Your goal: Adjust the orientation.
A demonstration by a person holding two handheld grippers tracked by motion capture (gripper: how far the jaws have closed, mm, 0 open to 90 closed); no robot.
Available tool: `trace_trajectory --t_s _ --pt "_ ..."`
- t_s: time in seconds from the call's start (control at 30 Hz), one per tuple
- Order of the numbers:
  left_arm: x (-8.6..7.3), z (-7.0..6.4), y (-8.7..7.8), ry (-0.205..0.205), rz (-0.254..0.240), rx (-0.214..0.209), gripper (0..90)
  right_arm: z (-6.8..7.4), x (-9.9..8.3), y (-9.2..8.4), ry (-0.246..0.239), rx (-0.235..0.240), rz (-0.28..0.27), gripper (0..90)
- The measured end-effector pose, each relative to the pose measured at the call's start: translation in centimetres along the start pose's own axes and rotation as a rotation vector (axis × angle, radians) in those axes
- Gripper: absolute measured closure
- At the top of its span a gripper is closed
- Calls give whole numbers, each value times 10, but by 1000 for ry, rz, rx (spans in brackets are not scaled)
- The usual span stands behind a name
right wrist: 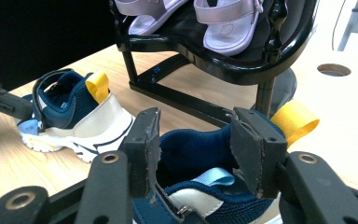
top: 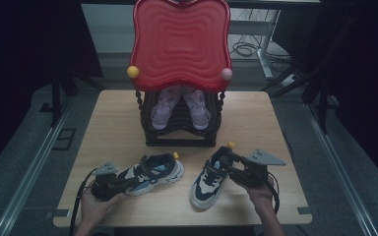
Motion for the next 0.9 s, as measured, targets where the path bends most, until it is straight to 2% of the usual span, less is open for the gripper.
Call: trace_trajectory --t_s 0.47,0.73,0.9 --pt "6 19 -4 -28 -6 23 899 0 0 0 -1 0 0 520" --pt "10 26 -4 -32 -1 23 899 0 -1 1 0 0 2 520" --pt "12 29 -4 -27 5 37 899 0 -1 1 1 0 2 521"
Point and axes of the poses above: each handheld gripper's, and its own axes: y roughly forward along the jaws, x roughly out of its top, z roughly to its left, the point moved 9 cm from there along y, roughly forward along the jaws, and after that the axes turned 7 degrees about -x, right-handed, at the moved point
